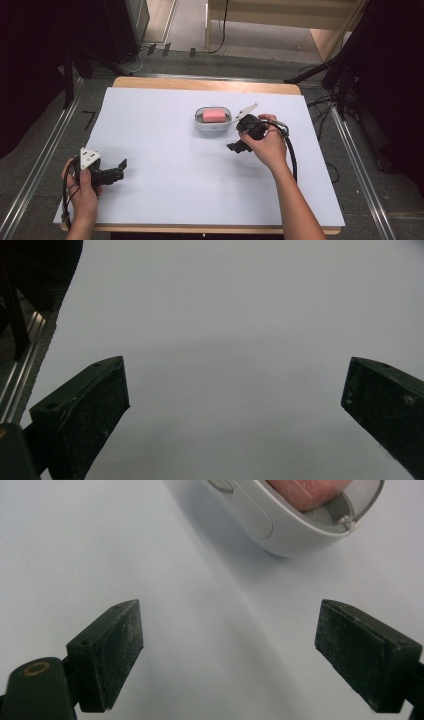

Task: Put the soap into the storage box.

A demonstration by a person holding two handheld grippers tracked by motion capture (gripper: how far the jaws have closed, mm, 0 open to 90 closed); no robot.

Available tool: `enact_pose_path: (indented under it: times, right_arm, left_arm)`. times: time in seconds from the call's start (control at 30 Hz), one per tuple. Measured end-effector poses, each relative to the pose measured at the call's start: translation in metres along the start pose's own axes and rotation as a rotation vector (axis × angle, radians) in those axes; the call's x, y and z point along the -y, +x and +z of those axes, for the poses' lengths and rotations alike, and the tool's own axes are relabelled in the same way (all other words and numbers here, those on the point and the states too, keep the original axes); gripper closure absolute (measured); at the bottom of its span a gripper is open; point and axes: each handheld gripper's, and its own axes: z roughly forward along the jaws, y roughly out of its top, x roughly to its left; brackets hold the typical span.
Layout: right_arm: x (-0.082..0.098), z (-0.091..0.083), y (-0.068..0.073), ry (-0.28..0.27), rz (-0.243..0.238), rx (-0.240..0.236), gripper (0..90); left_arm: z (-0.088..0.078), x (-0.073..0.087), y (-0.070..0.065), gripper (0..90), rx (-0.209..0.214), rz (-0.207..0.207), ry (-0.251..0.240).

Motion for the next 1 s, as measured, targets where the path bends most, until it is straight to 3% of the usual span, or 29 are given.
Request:
enact_pose_path:
  times: [0.5, 1.0]
  right_arm:
    - [0.028, -0.007, 0.008, -0.013, 0.051, 0.021, 11.6]
    - [0.078, -0.026, 0.005, -0.032, 0.113, 0.067, 11.8]
  left_arm:
    - [0.0, 0.0, 0.0, 0.0, 0.001, 0.003, -0.006]
    - [0.0, 0.0, -0.001, 0.0, -0.005, 0.006, 0.0]
